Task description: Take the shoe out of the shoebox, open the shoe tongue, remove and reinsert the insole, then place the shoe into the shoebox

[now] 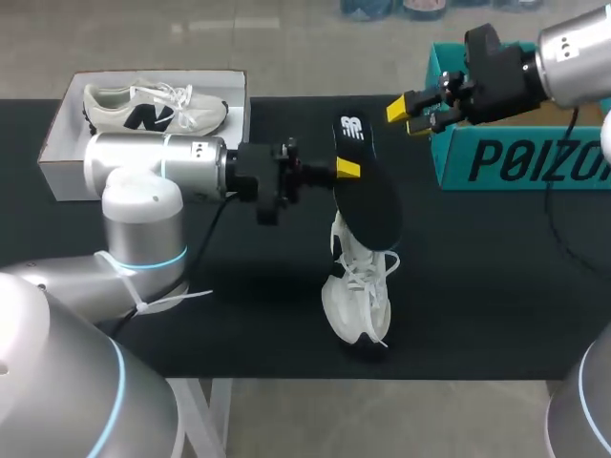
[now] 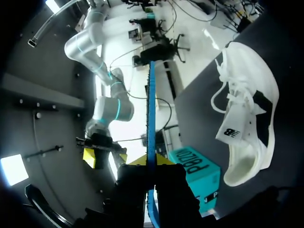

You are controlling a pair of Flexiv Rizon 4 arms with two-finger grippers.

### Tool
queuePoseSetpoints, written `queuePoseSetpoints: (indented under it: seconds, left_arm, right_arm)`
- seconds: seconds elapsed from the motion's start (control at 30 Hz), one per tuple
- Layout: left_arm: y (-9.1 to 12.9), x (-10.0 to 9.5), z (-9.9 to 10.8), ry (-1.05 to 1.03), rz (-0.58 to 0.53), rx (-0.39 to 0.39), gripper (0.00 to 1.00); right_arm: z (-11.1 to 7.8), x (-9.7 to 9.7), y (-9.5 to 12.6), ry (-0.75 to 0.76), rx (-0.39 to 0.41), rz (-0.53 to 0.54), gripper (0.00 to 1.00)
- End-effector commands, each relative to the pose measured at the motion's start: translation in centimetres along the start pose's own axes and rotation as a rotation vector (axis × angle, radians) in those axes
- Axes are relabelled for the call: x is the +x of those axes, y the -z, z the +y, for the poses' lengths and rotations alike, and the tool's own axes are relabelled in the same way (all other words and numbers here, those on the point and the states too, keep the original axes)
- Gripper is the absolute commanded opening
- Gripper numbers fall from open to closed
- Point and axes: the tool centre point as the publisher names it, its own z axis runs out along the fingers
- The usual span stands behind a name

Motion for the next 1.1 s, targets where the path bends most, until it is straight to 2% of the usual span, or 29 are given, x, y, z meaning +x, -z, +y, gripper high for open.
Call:
queuePoseSetpoints:
  seconds: [0.03, 0.23, 0.3, 0.53, 0.7, 0.83, 1.1]
  left_arm:
    - [0.7, 0.0, 0.1, 0.003, 0.019, 0.007, 0.00]
    - [0.6, 0.5, 0.7, 0.002, 0.041, 0.027, 0.00]
    - [0.4, 0.5, 0.8, 0.002, 0.045, 0.044, 0.00]
    - [0.2, 0.5, 0.9, 0.002, 0.050, 0.057, 0.00]
    - [0.2, 0.5, 0.9, 0.002, 0.050, 0.057, 0.00]
    - [0.2, 0.5, 0.9, 0.002, 0.050, 0.057, 0.00]
    - [0.2, 0.5, 0.9, 0.002, 0.050, 0.057, 0.00]
  right_arm:
    - [-0.4, 3.2, 7.5, 0.135, 0.091, -0.195, 1.00]
    - [-0.5, 6.0, 11.6, 0.279, 0.126, -0.321, 1.00]
    - [-0.9, 6.8, 12.2, 0.308, 0.121, -0.334, 1.00]
    - [-1.9, 7.2, 13.6, 0.360, 0.097, -0.385, 1.00]
    - [-2.3, 8.0, 13.7, 0.396, 0.170, -0.452, 1.00]
    - [-2.9, 8.7, 12.7, 0.395, 0.232, -0.496, 1.00]
    - [-2.9, 8.9, 9.6, 0.364, 0.226, -0.518, 1.00]
